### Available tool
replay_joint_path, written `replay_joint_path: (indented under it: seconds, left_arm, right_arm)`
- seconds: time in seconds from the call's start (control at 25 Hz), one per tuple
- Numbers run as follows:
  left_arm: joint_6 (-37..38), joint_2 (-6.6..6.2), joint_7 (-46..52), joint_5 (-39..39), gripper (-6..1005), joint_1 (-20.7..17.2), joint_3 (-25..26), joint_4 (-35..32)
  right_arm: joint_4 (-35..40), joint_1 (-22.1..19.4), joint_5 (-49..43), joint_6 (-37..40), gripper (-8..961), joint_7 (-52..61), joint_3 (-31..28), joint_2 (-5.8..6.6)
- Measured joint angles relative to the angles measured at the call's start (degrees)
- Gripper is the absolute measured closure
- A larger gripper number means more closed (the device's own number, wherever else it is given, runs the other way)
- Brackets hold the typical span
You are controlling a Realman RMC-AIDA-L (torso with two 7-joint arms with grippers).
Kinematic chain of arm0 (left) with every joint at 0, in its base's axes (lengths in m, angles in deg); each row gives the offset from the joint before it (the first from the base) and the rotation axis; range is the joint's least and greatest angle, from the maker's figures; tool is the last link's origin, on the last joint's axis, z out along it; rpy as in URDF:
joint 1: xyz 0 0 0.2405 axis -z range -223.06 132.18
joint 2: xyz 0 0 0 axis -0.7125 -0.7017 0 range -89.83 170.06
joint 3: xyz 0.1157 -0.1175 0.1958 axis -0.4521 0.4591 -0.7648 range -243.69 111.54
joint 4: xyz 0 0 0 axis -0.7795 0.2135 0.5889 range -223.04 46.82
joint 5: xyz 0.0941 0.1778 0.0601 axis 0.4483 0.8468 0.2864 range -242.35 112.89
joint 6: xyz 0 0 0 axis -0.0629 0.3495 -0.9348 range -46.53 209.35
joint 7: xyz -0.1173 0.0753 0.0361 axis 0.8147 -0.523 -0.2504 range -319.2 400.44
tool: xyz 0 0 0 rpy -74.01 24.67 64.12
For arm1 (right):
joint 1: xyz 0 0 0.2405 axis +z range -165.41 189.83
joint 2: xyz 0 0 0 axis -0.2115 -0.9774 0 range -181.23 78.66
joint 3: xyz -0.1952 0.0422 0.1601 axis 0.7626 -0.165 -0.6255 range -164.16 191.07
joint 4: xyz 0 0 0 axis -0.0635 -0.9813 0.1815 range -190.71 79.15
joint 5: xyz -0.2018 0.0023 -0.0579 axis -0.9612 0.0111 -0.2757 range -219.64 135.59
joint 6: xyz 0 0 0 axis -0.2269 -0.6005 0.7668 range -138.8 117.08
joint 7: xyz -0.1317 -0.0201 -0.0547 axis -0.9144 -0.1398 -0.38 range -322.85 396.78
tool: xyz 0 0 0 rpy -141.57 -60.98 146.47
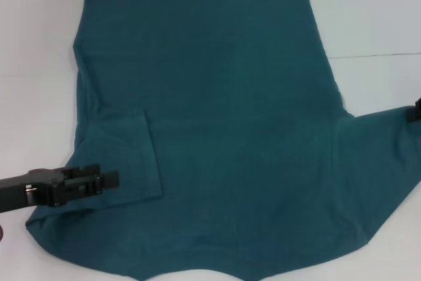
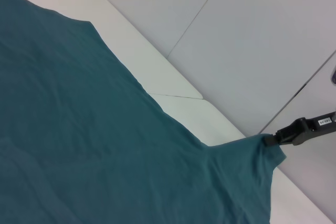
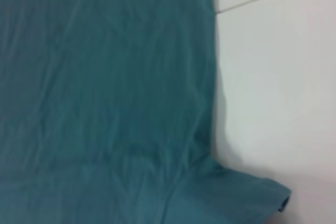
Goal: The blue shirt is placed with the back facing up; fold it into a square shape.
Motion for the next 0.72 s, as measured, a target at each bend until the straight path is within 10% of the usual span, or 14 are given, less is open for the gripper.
replay_joint_path:
  seconds: [0.32,0.72]
  left_arm:
    - [-0.48,0.07,0.04,-0.09,276,0.15,0.00,0.00]
    - [-0.77,0.24,0.07,-0.32,277,0.41,0.00,0.00]
  right_arm:
    - [-0.22,1.64,2.43,3.74,927,0.04,-0.13,-0.65]
    - [-1.33,6.18,2.48,3.65,911,-0.41,6.64,-5.12]
